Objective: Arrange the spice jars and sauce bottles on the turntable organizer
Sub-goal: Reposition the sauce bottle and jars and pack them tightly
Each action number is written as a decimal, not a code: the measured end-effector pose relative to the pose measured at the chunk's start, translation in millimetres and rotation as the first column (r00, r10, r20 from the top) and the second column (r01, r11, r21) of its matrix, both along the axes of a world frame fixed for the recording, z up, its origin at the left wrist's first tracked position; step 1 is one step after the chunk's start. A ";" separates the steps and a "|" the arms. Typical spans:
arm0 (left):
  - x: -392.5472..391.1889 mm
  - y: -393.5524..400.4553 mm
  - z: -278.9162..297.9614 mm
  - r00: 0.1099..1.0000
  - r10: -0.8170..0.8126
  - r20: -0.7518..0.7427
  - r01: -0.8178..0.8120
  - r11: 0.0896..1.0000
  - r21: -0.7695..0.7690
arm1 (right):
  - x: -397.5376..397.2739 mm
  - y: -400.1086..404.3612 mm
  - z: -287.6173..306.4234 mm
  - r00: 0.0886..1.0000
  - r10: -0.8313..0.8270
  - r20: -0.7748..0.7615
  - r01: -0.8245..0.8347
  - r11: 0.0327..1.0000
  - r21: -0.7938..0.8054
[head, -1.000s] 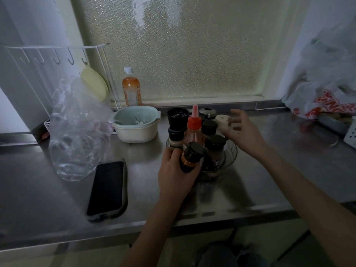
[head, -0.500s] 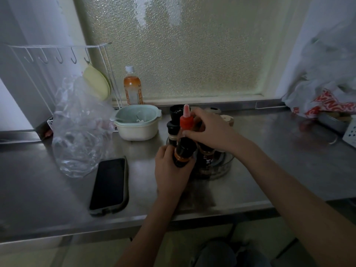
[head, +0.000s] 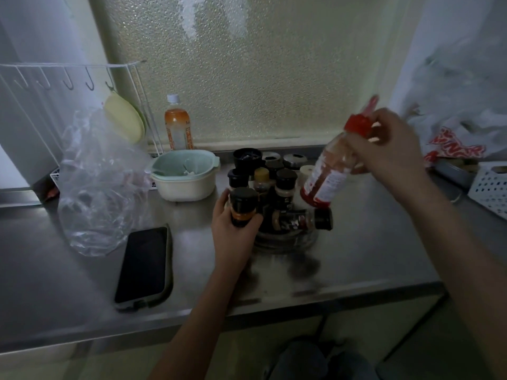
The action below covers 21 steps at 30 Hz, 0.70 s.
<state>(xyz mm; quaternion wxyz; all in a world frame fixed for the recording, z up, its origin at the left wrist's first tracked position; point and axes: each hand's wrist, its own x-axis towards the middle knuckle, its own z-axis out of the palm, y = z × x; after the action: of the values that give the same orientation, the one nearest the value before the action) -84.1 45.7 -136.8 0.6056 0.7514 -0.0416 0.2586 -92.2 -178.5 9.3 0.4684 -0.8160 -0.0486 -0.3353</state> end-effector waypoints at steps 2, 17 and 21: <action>2.2 3.2 3.9 0.998 -0.044 -0.038 0.041 0.997 -0.061 | 1.3 0.5 -13.8 1.000 -0.017 -0.015 0.017 0.999 -0.039; 8.9 -38.4 47.9 0.769 -0.471 -0.433 0.639 0.547 0.541 | 3.9 -7.3 -32.8 0.993 -0.117 -0.012 0.115 0.990 -0.079; 17.8 -34.8 55.4 0.556 -0.499 -0.665 0.817 0.474 0.328 | 1.9 -9.3 -33.8 0.994 -0.107 -0.029 0.105 0.992 -0.076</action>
<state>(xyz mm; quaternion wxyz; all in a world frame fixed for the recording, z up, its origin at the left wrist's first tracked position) -66.3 11.0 -81.4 0.3709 0.8592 -0.2674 -0.2298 -90.3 -187.8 -24.6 0.4200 -0.8397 -0.0097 -0.3441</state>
